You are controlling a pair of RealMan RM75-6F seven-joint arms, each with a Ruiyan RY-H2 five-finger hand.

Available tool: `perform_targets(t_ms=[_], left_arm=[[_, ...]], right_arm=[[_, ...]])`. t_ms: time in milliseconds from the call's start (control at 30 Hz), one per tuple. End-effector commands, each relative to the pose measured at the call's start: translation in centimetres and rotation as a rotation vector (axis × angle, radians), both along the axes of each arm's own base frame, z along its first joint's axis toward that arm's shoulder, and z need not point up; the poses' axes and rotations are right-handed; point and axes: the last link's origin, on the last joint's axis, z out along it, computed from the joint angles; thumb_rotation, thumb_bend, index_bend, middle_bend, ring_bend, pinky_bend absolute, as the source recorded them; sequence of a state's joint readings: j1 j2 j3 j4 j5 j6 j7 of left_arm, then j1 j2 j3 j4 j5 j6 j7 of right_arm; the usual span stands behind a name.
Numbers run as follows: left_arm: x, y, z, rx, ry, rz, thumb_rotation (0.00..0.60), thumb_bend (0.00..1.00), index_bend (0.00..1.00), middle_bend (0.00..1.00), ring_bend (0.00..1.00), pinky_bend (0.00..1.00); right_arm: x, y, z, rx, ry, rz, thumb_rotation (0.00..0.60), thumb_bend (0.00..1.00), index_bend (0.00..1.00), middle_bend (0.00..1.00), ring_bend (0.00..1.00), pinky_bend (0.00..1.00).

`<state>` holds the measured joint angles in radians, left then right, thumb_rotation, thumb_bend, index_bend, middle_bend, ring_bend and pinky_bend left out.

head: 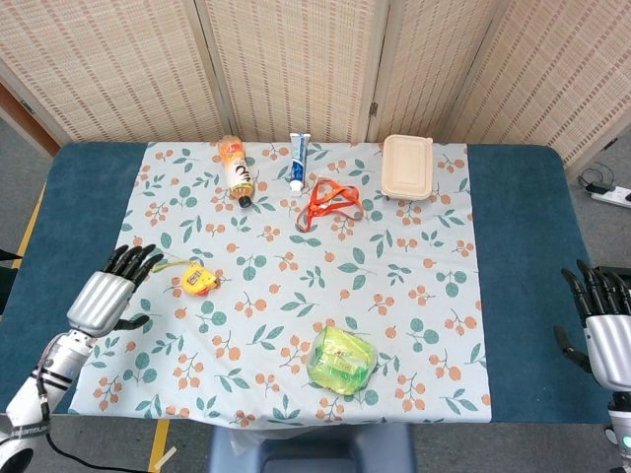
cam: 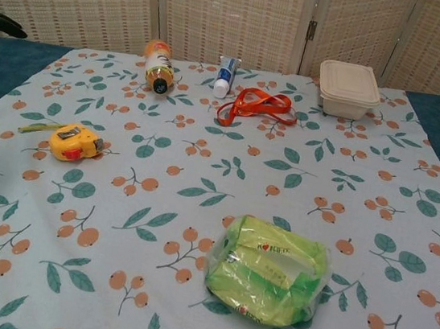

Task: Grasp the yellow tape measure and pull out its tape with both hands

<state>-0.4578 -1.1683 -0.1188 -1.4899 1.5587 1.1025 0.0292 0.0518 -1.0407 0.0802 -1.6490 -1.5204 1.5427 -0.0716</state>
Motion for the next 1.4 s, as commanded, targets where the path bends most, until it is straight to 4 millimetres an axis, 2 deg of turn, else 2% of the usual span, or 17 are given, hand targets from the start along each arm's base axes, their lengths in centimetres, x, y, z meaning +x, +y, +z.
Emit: perform_targets(t_ms=[33,333,833,1100,1400], left_arm=[[1.2,2.4,-2.0,-0.073,0.036,-0.047,0.6,0.23,0.11,0.06,0.07,0.0],[1.8,6.1,-5.6,-0.17,0.136,-0.051,0.6,0.29,0.14,0.07,0.08,0.0],[1.6,8.9,-9.6,-0.223,0.283,-0.091,0.6,0.31,0.19,0.11,0.11,0.0],[0.3,9.9,-10.0,-0.23,0.324,-0.033,0.6,0.31,0.2,0.16,0.14,0.01],[-0.9,9.6,-9.2,-0.227,0.334,0.015,0.6,0.31,0.24,0.19,0.15,0.01]], right_arm=[[0.0,0.1,0.1,-0.003,0.001,-0.003,0.6,0.43,0.0,0.0,0.07,0.0],[-0.1,0.5,0.1,-0.01,0.001,-0.022,0.6,0.43,0.0,0.0,0.08,0.0],[-0.3,0.6,-0.1,-0.004,0.003,-0.051,0.6,0.43,0.0,0.0,0.09,0.0],[-0.3,0.6,-0.2,-0.006,0.003,-0.06,0.6,0.43,0.0,0.0,0.09,0.0],[-0.2,0.6,-0.3,-0.005,0.002,-0.06,0.6,0.43,0.0,0.0,0.09,0.0]])
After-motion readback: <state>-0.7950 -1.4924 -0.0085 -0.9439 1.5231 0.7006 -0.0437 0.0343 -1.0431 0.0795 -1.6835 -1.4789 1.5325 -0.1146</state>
